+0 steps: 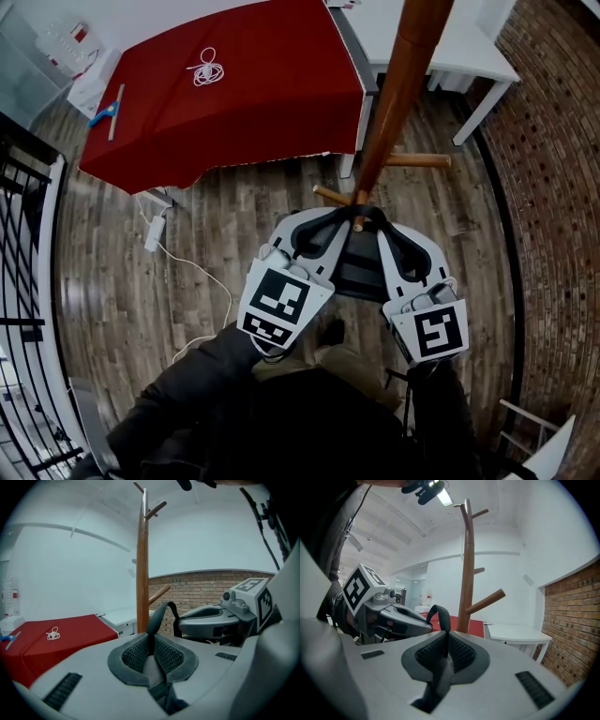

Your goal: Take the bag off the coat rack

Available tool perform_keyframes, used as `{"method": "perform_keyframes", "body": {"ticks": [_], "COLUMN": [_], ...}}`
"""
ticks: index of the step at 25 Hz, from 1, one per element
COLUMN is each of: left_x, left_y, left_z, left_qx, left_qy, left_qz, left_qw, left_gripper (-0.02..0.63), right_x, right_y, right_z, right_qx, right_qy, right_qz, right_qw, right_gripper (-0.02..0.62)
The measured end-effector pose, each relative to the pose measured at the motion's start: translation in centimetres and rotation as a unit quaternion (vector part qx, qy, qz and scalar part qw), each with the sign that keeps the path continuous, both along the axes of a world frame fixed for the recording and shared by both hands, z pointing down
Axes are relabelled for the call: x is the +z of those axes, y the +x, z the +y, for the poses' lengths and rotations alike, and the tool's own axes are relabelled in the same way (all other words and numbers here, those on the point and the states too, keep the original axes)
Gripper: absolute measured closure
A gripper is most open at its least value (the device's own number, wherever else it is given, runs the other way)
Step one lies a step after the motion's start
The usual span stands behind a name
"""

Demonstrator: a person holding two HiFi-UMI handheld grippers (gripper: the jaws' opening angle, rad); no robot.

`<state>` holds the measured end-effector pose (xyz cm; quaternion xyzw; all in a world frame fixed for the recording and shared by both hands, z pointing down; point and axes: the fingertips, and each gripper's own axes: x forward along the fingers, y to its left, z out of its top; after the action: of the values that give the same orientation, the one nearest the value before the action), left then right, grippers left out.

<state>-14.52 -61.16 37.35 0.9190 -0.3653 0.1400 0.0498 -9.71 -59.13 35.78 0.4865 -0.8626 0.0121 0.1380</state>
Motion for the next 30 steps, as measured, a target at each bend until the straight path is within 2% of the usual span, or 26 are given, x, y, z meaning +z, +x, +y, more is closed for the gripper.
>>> {"method": "perform_keyframes", "body": {"ticks": [5, 15, 23, 30], "left_x": [-0.5, -2.6, -4.0, -4.8], "left_y": [-0.4, 1.2, 3.3, 5.5], "left_z": [1.9, 6.0, 9.5, 13.0], "left_qx": [-0.006, -0.025, 0.004, 0.067], "left_qy": [0.003, 0.017, 0.028, 0.038], "left_qz": [0.004, 0.014, 0.018, 0.022], "left_qw": [1.0000, 0.9994, 0.9994, 0.9968], "left_gripper": [0.560, 0.560, 0.560, 0.560], "right_x": [-0.8, -2.9, -4.4, -5.1], "right_y": [-0.6, 1.2, 3.3, 5.2], "right_z": [1.8, 5.9, 9.7, 13.9], "right_qx": [-0.023, -0.028, 0.009, 0.083], "right_qy": [0.045, 0.057, 0.077, 0.092], "right_qz": [-0.010, -0.016, -0.015, -0.012], "right_qw": [0.999, 0.998, 0.997, 0.992], "right_gripper": [0.572, 0.572, 0.572, 0.572]}}
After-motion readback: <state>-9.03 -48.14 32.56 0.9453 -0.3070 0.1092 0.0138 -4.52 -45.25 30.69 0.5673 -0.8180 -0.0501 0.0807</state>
